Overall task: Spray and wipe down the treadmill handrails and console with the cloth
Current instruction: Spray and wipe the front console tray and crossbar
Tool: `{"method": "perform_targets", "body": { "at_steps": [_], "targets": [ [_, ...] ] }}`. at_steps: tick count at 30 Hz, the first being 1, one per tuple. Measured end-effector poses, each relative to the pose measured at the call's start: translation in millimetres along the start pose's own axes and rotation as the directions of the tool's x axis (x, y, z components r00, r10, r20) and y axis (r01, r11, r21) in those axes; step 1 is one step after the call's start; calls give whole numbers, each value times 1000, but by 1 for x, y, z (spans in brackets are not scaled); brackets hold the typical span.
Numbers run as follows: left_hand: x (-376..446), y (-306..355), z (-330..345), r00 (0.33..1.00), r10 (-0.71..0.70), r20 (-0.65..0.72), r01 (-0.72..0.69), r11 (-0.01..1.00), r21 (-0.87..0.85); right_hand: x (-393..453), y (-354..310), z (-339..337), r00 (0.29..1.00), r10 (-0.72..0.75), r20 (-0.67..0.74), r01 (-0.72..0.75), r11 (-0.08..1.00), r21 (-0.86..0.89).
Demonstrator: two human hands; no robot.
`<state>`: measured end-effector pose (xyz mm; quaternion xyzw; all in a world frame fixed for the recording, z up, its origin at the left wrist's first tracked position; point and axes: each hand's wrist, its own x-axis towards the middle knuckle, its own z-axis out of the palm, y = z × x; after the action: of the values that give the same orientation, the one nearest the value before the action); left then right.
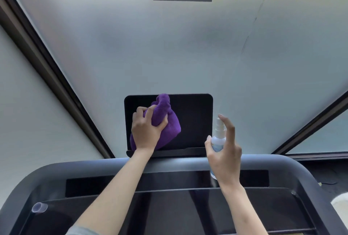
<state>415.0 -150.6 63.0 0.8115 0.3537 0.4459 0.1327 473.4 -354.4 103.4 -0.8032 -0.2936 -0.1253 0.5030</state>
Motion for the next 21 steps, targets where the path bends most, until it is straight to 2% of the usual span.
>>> {"method": "perform_targets", "body": {
  "at_steps": [3,6,8,11,14,17,18,21],
  "targets": [
    [-5,17,1,998,-60,-38,58,997,-45,-2,3,-2,1000,13,15,-13,1000,18],
    [14,49,13,994,97,-42,-99,994,-35,1,6,-6,1000,22,14,-22,1000,15],
    [23,70,25,988,153,27,-153,988,-11,4,9,-9,1000,25,-6,-25,999,21],
    [16,81,40,993,89,80,-93,995,45,4,13,-15,999,16,-29,-16,1000,22],
    [-3,81,41,992,97,80,-98,995,8,1,19,-19,998,26,-52,-25,1000,15],
    [-15,80,30,977,142,161,-136,990,-45,-1,22,-23,998,42,-45,-41,999,17],
    [-10,80,26,980,128,150,-120,991,-58,0,23,-25,998,45,-42,-44,999,18],
    [24,84,19,998,67,-7,-67,997,-31,4,27,-31,998,41,-40,-41,999,11]
  ]
}}
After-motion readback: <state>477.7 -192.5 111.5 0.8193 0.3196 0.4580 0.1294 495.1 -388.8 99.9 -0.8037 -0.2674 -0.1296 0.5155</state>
